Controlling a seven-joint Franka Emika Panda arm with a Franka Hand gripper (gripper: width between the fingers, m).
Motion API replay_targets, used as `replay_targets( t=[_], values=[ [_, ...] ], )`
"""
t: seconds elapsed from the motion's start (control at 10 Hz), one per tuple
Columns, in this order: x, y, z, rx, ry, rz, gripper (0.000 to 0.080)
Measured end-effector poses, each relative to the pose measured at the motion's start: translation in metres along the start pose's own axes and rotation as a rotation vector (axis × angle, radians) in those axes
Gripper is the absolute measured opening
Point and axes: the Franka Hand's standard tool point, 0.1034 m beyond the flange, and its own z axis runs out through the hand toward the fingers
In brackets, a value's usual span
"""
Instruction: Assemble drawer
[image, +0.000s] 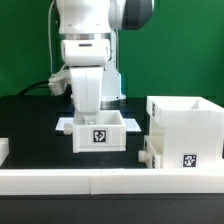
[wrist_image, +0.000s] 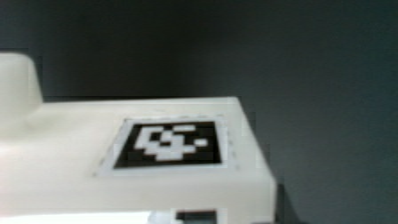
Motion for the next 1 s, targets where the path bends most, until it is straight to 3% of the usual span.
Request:
replay_targets(
  t=[0.4, 0.8, 0.9, 1.0],
  values=[
    [-0.002, 0.000, 0.002, 0.004, 0.002, 0.001, 0.0044],
    [0.022, 0.032, -0.009, -0.016, 0.005, -0.027, 0.0044],
    [0.027, 0.034, -0.010, -0.025, 0.005, -0.035, 0.0044],
    [0.027, 0.032, -0.009, -0.014, 0.005, -0.034, 0.0044]
  ],
)
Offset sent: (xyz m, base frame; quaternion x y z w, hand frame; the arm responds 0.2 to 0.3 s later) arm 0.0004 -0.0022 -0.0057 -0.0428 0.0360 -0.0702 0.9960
